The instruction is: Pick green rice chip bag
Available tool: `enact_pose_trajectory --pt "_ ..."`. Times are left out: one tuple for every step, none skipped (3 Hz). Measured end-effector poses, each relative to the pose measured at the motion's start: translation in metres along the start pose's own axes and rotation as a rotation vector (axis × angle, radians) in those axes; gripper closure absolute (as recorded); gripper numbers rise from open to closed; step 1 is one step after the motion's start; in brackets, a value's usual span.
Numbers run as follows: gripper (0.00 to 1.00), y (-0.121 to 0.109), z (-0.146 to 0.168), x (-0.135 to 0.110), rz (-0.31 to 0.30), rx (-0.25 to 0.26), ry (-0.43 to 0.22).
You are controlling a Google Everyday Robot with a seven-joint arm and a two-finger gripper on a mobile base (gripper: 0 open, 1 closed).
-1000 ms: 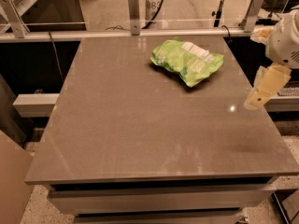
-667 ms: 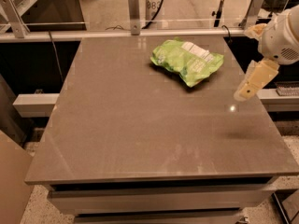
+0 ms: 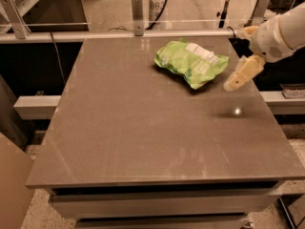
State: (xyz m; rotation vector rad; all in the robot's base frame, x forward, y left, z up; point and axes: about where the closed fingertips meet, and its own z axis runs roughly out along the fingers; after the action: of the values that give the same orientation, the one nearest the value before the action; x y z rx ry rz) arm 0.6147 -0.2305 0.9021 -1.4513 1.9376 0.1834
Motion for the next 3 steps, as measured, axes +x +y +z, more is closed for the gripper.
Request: enact_pose_trajectory --pt "0.00 -0.006 0.005 0.001 0.006 -0.001 -0.009" --pt "0.00 -0.007 0.027 -0.005 0.032 -0.040 -0.059" --pt "0.00 -0.012 0.050 -0.015 0.048 -0.073 -0.141"
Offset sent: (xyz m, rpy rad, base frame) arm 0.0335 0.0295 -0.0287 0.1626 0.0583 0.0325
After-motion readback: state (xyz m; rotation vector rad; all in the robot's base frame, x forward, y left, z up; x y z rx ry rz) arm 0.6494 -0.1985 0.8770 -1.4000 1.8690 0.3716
